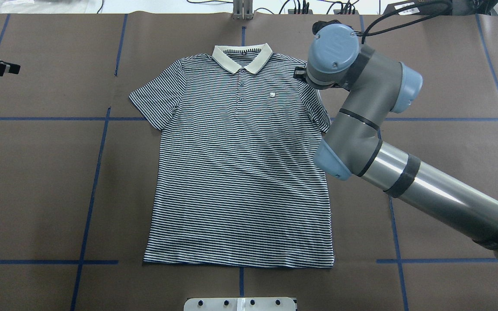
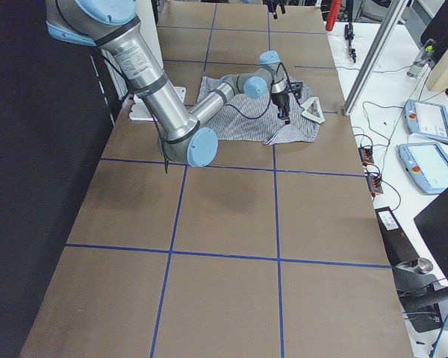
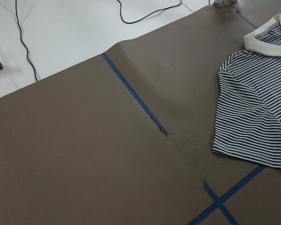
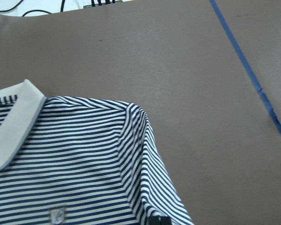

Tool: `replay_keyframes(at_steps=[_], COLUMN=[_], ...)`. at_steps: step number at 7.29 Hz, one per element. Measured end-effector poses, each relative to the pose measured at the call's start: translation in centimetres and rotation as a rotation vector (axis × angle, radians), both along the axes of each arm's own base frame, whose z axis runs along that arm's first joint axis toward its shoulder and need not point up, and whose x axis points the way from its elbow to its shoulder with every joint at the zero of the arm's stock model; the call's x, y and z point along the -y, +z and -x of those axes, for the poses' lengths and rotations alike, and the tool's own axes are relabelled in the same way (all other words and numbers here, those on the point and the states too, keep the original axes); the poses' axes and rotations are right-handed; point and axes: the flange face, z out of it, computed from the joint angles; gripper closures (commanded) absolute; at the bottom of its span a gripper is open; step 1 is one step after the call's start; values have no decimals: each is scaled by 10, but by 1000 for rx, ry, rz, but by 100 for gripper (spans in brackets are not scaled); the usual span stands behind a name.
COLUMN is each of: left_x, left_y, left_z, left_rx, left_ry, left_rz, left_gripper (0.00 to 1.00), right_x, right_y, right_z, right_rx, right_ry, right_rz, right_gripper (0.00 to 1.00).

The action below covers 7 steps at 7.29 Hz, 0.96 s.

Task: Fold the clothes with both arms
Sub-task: 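Fold the sleeve nearest the right gripper inward over the shirt body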

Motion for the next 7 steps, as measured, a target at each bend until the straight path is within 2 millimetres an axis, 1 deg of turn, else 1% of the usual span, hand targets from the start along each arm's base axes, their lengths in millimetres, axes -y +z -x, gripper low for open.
replay_keyframes(at_steps=[1,2,3,4,6,7], left_x=[0,0,0,-1,-3,-3], left_y=[0,1,1,2,4,3], left_z=[0,0,0,0,0,0], left_rx=[0,0,0,1,1,1], left_ry=[0,0,0,0,1,1], left_rz=[1,1,1,3,5,4], left_gripper=[0,0,0,0,0,0], right_x=[1,5,8,9,5,2], right_y=[-19,-32,-41,-47,-51,-53], right_z=[23,45,62,72,82,87], right_rx=[1,-4,-10,-9,-4,-2], right_ry=[31,58,72,77,74,69], right_rz=[10,17,17,11,-2,-7], right_gripper=[100,100,100,100,100,61])
